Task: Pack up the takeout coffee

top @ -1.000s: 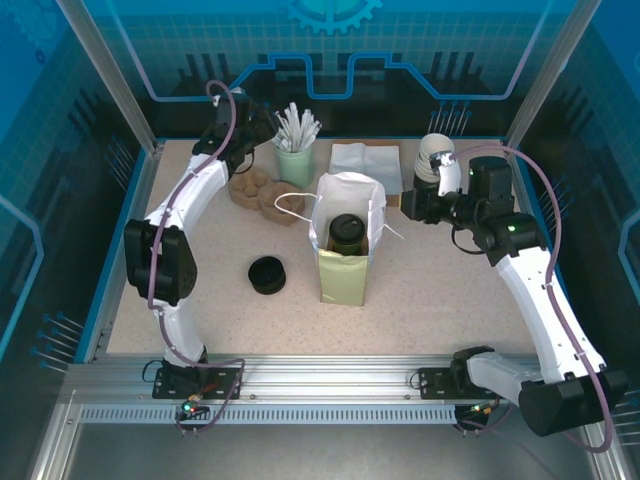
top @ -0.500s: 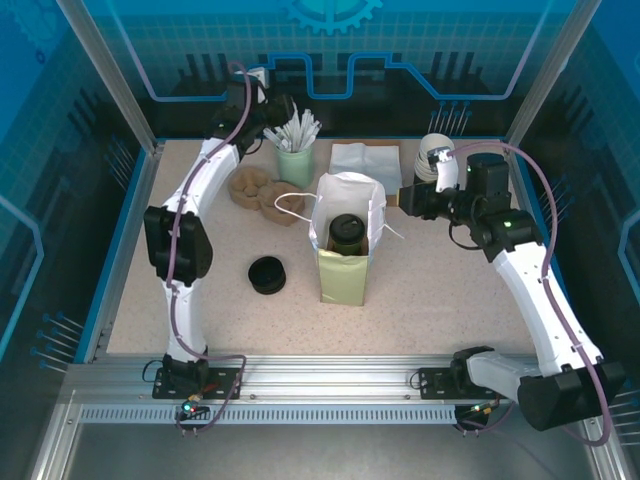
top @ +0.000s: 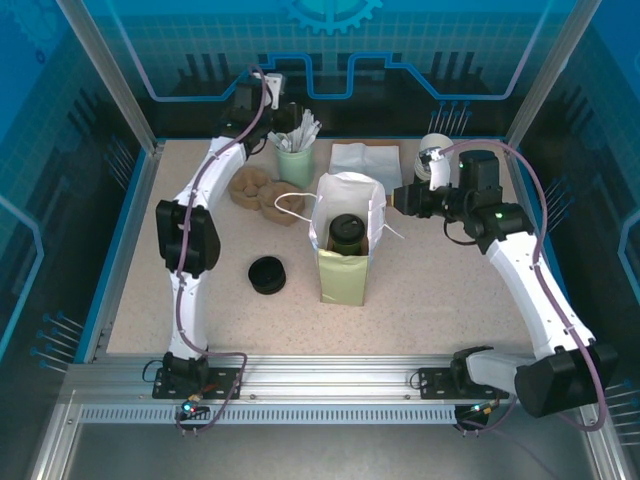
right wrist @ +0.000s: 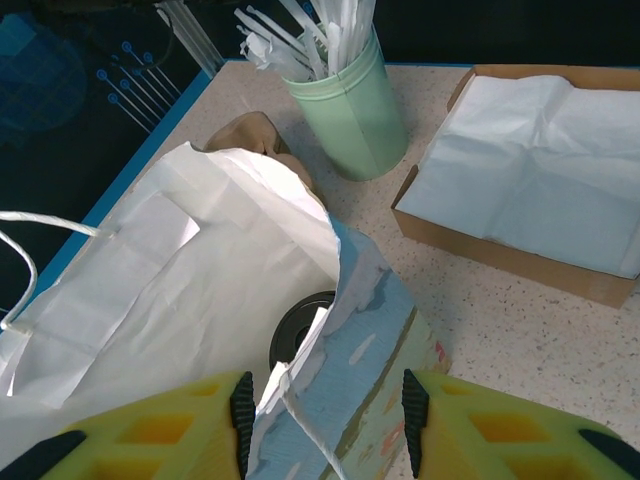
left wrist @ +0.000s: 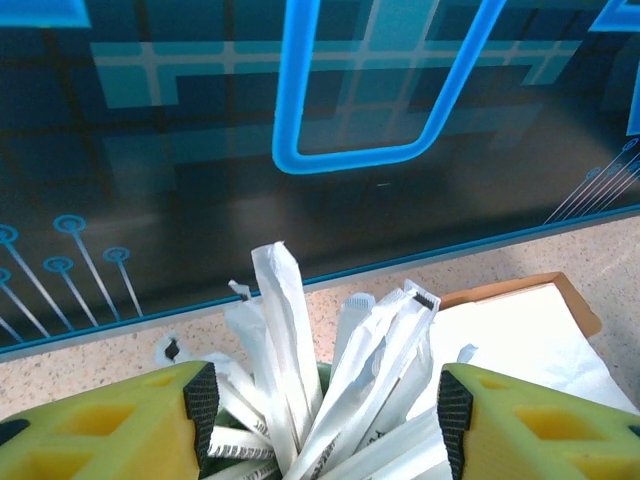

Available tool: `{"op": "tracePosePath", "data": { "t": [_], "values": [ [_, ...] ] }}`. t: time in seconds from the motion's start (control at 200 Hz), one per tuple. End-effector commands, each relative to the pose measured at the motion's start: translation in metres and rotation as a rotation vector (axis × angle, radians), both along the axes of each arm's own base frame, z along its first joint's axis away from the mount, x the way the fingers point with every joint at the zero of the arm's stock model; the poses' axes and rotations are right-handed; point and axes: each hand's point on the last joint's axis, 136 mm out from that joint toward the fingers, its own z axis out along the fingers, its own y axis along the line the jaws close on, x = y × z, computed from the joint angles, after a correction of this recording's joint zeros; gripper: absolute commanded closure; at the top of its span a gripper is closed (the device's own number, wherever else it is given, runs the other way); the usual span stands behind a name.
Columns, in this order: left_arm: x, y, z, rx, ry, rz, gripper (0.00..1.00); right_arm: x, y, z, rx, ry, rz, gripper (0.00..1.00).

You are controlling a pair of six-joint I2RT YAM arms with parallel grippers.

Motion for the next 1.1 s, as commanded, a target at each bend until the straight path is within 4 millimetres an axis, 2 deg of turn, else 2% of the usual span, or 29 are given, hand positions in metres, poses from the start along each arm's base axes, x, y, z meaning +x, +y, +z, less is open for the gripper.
{"op": "tracePosePath", "data": {
  "t": [0.0, 0.1, 0.51, 0.74, 0.83, 0.905, 1.096],
  "values": [
    [0.006, -0.011, 0.006, 0.015, -0.038, -0.054, 0.42, 0.002, 0.003, 0.009, 0.005, -0.034, 0.028, 0.54],
    [0.010, -0.014, 0.003, 0.010, -0.034, -0.062, 0.53, 0.003, 0.005, 0.010, 0.008, -0.033, 0.041, 0.55],
    [0.016, -0.018, -0.013, 0.011, -0.018, -0.064, 0.58, 0.004, 0.006, 0.005, -0.006, -0.022, 0.046, 0.60],
    [0.015, -0.020, -0.017, 0.014, -0.005, -0.072, 0.69, 0.002, 0.006, 0.005, -0.006, -0.020, 0.052, 0.62],
    [0.012, -0.021, -0.010, 0.011, -0.015, -0.074, 0.77, 0.001, 0.005, 0.006, -0.009, -0.024, 0.052, 0.64],
    [0.010, -0.022, 0.000, 0.009, -0.030, -0.075, 0.79, -0.001, 0.006, 0.008, -0.011, -0.031, 0.056, 0.66],
    [-0.002, -0.024, 0.046, -0.002, -0.107, -0.083, 0.85, -0.005, 0.005, 0.011, -0.012, -0.049, 0.058, 0.68]
  ]
}}
